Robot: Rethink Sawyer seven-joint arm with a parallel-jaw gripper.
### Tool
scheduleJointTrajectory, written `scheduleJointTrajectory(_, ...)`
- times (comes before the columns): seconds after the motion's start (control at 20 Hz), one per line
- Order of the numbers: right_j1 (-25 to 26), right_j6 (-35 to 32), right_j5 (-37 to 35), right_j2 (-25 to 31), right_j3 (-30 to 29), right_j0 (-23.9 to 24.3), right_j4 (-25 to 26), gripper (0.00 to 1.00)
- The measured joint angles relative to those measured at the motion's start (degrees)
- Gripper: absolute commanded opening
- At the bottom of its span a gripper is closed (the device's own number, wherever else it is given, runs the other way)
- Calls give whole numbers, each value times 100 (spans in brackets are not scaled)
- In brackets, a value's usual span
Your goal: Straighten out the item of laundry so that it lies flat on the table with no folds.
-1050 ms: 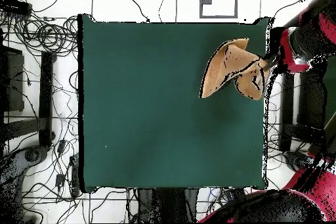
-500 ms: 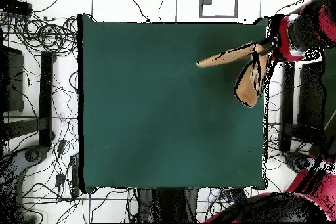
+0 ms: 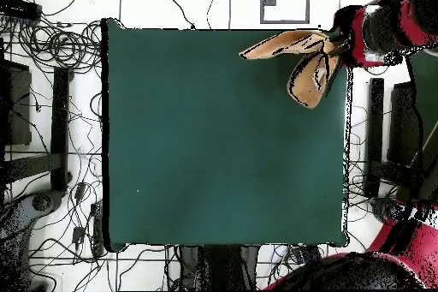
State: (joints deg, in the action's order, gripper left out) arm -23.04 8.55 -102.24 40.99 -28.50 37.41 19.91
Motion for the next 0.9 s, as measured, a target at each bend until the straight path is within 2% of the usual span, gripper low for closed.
scheduleJointTrajectory(0.25,105,0,-2,23,311,-169,261,0)
scheduleJointTrajectory(0.5,193,0,133,36,406,-228,280,0)
scheduleJointTrajectory(0.7,265,0,709,36,328,-220,190,0)
scheduleJointTrajectory(0.9,437,0,1577,36,277,-231,145,0)
